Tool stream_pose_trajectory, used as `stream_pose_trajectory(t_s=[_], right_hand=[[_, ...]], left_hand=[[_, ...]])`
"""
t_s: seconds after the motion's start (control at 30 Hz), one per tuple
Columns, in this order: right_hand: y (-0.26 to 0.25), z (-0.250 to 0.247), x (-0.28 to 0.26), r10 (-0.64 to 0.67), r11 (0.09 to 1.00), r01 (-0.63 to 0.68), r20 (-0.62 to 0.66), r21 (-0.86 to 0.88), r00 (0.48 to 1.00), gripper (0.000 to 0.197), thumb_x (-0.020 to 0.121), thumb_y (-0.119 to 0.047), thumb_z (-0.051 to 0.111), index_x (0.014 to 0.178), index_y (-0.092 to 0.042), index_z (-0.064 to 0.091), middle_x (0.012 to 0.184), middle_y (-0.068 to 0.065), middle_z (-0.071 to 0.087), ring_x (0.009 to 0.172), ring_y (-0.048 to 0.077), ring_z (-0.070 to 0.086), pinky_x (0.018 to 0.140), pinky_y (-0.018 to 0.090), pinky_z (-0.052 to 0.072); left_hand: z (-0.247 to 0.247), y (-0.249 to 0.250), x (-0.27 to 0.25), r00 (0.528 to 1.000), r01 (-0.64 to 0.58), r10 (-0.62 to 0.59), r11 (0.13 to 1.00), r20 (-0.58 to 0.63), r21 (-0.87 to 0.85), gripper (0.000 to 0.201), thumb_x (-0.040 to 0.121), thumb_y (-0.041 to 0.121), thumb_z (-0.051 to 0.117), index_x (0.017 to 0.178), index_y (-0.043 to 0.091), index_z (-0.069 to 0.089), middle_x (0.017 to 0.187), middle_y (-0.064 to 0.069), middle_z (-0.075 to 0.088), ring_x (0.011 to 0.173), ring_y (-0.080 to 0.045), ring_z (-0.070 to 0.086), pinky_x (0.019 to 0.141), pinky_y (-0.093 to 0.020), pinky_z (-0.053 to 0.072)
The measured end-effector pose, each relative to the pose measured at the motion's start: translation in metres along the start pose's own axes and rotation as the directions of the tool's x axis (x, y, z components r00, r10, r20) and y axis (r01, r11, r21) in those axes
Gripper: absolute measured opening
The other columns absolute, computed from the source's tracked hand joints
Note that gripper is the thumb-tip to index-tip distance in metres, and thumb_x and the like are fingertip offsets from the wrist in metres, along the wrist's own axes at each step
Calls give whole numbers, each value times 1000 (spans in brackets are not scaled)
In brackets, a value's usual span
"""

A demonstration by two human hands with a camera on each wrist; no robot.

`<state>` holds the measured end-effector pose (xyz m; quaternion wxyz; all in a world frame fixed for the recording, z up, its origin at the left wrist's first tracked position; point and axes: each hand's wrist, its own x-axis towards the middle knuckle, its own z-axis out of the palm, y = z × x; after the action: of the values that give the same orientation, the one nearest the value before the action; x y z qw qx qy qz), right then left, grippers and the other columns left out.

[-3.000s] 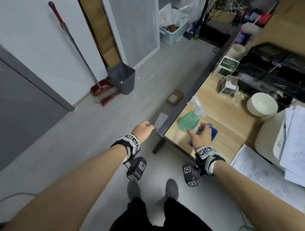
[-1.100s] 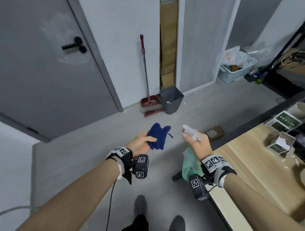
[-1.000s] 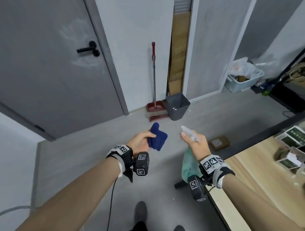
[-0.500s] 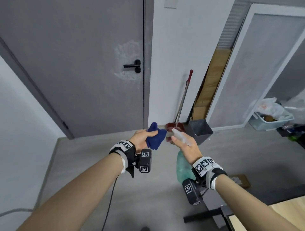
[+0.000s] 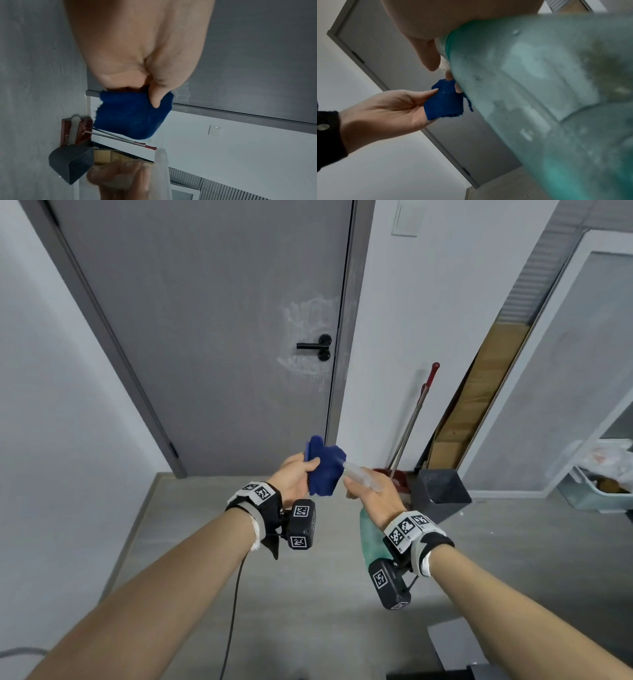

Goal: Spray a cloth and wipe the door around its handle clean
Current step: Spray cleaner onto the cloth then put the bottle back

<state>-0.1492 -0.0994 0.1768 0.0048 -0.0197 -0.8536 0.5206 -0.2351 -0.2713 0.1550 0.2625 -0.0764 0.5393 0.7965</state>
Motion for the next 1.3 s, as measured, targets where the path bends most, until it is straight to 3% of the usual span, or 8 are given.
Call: stream_pose_trajectory(t_s=[0.13, 0.33, 0.43, 0.63, 0.8, 0.97, 1.13, 1.3], right_hand=[[-2, -7, 2, 23, 994, -21, 20, -104, 1000, 34, 84, -44, 52, 68, -15, 60, 64, 1, 65, 63, 22, 59, 75, 50, 50], [-6, -10, 0, 19, 995, -14, 49, -99, 999, 24, 84, -42, 54, 61, -43, 60, 69, 6, 68, 67, 21, 59, 80, 47, 49], [-4, -13, -2, 43, 986, -37, 36, -160, 998, 31, 84, -43, 54, 59, -25, 58, 64, 8, 67, 59, 21, 57, 73, 48, 50], [-7, -18, 2, 41, 989, -42, -9, -139, 999, 34, 85, -40, 54, 63, -16, 59, 65, 4, 67, 66, 27, 62, 74, 46, 50], [-13, -23, 6, 15, 988, -22, -49, -155, 999, 30, 89, -34, 55, 69, -12, 60, 69, 5, 67, 69, 27, 61, 72, 42, 48], [-19, -26, 9, 35, 976, -43, -44, -212, 998, 36, 85, -42, 51, 63, -16, 58, 64, 1, 66, 65, 21, 59, 67, 39, 46], [-20, -31, 7, 52, 980, -61, -51, -190, 997, 29, 79, -45, 48, 63, -21, 56, 68, -1, 63, 70, 22, 57, 68, 38, 41], [0, -34, -6, 64, 945, -71, -34, -318, 997, 34, 95, -42, 53, 74, -17, 62, 72, 3, 67, 73, 25, 62, 71, 37, 46]], left_hand=[[5, 8, -2, 1000, -27, 27, 999, -6, -39, 42, 104, 7, 44, 145, 6, 43, 143, -19, 54, 131, -34, 53, 104, -44, 46], [19, 19, -3, 997, -78, 79, 993, 11, -94, 40, 107, 15, 38, 146, 16, 43, 142, -11, 55, 121, -28, 58, 92, -41, 52], [21, 21, 1, 996, -89, 90, 990, 4, -109, 41, 107, 16, 38, 147, 17, 42, 143, -11, 54, 118, -27, 59, 94, -41, 52], [19, 19, 8, 998, -55, 55, 993, -4, -101, 41, 105, 18, 43, 146, 16, 44, 142, -11, 56, 128, -31, 56, 104, -50, 47], [19, 18, 11, 999, 49, -51, 990, -9, -131, 43, 97, 34, 58, 134, 12, 56, 132, -14, 64, 123, -30, 60, 111, -47, 42], [19, 15, 14, 998, 1, -7, 995, -56, -104, 53, 88, 35, 72, 134, 12, 57, 125, -15, 68, 117, -31, 65, 107, -53, 46], [28, 18, 16, 998, 40, -47, 986, -42, -165, 47, 93, 34, 65, 133, 9, 58, 127, -14, 67, 119, -29, 63, 105, -44, 48], [45, 14, 22, 996, 82, -89, 976, -30, -202, 45, 99, 32, 55, 137, 7, 52, 126, -15, 65, 116, -31, 62, 106, -47, 46]])
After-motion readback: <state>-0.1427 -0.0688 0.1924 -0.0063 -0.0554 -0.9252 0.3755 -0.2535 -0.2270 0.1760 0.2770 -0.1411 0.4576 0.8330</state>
